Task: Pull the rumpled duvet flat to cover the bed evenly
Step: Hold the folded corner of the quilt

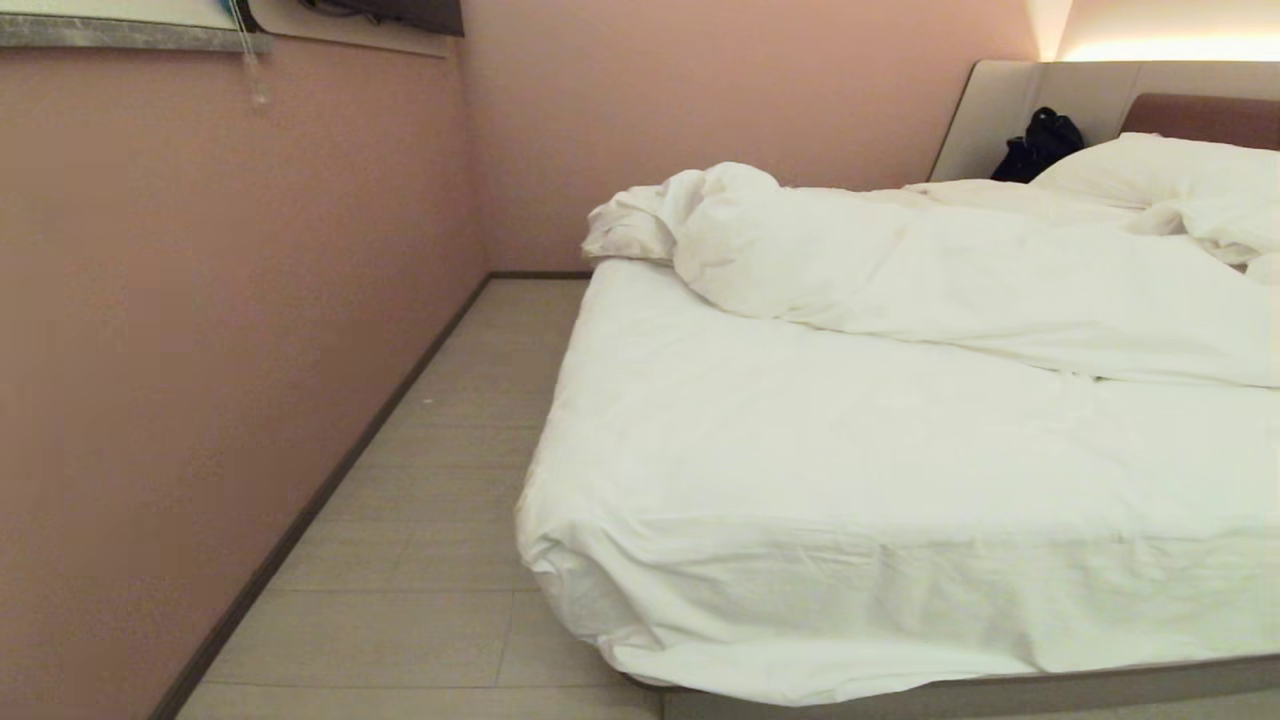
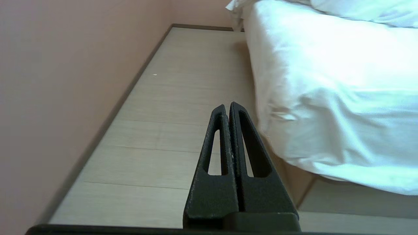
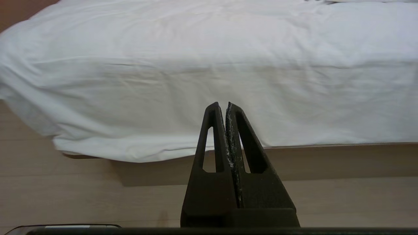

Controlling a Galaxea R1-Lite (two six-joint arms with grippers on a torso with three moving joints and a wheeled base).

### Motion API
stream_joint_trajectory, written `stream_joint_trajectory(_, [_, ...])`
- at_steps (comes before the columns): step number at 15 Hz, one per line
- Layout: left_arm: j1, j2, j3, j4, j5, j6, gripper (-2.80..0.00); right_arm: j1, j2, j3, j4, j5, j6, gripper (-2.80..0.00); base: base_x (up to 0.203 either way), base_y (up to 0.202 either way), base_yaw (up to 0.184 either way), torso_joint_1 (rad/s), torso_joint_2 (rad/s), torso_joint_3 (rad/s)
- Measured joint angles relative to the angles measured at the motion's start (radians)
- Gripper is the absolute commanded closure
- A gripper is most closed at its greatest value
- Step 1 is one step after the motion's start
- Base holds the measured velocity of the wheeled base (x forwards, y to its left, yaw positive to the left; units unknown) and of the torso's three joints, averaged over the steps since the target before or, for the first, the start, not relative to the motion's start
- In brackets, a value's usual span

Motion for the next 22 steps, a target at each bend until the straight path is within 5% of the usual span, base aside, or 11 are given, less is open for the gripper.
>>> stream_joint_trajectory(22, [0.0,0.0,0.0,-0.001,0.0,0.001,0.0,0.001,0.0,0.0,-0.001,0.0,0.0,0.0,0.0,-0.194,0.0,0.003,0.0,0.003])
